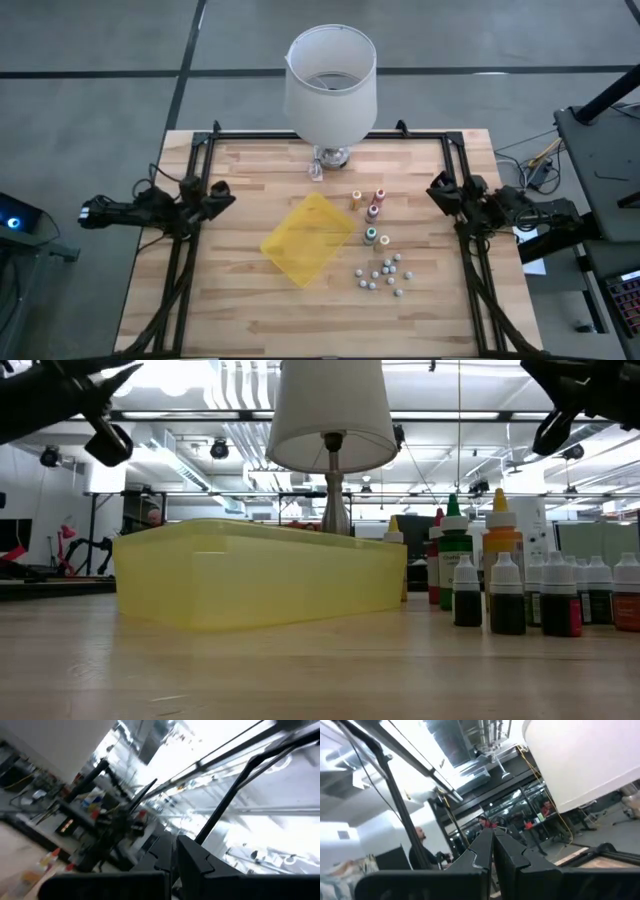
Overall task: Pick & Place food coloring
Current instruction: Put the large orange food coloring bottle into the yellow bin
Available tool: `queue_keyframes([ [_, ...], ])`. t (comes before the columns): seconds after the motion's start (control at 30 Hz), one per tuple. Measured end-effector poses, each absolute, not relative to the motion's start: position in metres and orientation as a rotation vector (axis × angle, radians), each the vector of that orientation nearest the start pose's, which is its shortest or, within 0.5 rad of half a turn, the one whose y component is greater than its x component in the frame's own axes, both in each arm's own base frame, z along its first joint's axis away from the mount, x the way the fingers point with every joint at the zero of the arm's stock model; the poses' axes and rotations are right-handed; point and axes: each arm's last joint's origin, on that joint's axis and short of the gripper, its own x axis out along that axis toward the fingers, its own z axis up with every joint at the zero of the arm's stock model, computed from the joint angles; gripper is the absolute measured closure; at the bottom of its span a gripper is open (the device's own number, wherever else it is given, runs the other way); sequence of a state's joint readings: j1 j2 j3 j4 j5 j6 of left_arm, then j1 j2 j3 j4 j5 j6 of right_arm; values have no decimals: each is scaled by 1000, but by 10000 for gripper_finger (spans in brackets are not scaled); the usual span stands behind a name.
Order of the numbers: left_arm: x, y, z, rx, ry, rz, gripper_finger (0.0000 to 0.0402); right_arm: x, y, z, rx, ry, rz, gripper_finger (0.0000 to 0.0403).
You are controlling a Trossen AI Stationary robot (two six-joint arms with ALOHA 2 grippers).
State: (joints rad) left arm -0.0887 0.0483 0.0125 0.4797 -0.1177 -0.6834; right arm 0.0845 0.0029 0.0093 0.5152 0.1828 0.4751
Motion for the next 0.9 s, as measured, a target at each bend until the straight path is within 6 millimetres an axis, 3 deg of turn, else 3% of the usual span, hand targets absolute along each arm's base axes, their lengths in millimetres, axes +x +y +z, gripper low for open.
queue_keyframes([
  [0.4, 87, -3, 224, -683, -488, -67, 401, 76, 1, 237, 523, -626, 45, 394],
  [0.9, 107, -4, 256, -620, -254, 22, 401, 86, 2, 304, 467, -222, -56, 394],
])
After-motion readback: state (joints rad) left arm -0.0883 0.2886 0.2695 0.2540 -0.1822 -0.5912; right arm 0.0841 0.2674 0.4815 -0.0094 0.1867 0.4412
